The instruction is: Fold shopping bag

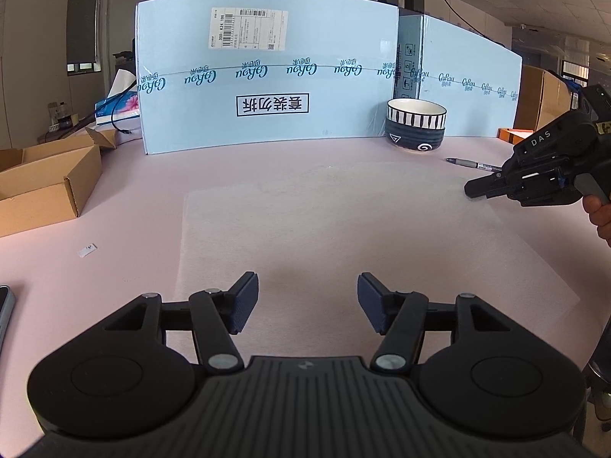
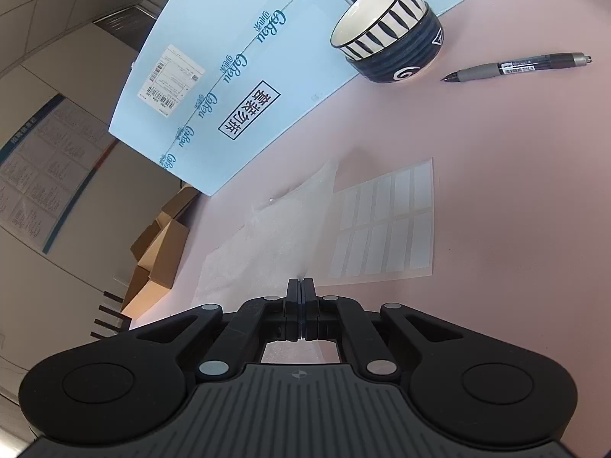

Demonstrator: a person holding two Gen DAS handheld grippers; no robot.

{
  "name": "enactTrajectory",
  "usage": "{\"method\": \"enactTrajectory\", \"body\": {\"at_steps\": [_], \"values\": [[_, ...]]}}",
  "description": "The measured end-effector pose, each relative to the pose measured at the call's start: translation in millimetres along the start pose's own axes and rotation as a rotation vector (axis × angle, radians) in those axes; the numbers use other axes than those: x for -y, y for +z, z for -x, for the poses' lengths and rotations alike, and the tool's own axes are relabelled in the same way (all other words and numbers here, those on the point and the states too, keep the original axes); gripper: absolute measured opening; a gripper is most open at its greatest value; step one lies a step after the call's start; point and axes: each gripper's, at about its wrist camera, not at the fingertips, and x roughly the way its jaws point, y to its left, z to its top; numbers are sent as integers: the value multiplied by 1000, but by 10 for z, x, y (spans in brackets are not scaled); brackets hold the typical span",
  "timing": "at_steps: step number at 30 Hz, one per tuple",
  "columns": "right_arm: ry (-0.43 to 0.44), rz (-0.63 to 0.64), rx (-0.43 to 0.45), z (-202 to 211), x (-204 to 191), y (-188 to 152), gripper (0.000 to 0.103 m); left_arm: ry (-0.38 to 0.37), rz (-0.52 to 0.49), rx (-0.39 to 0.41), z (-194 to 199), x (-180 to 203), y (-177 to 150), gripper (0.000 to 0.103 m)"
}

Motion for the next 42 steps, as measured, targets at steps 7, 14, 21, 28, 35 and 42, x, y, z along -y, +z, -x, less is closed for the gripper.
{"method": "enactTrajectory", "body": {"at_steps": [7,14,21,28,35,42], "values": [[69,52,-27,-48,-320,2,1,-94,66,-4,4,-88,-98,58],[178,180,-114,-409,-1022,-106,1,-274,203,27,129,-234,-162,57],[201,294,-250,-1024,-1618,-320,1,-377,251,67,216,-296,-235,58],[157,365,-330,-1486,-1860,-573,2,-463,289,115,379,-435,-312,60],[102,407,-363,-1689,-1877,-693,4,-463,363,113,510,-652,-477,62],[59,460,-339,-1739,-1879,-775,4,-443,402,105,559,-746,-562,62]]}}
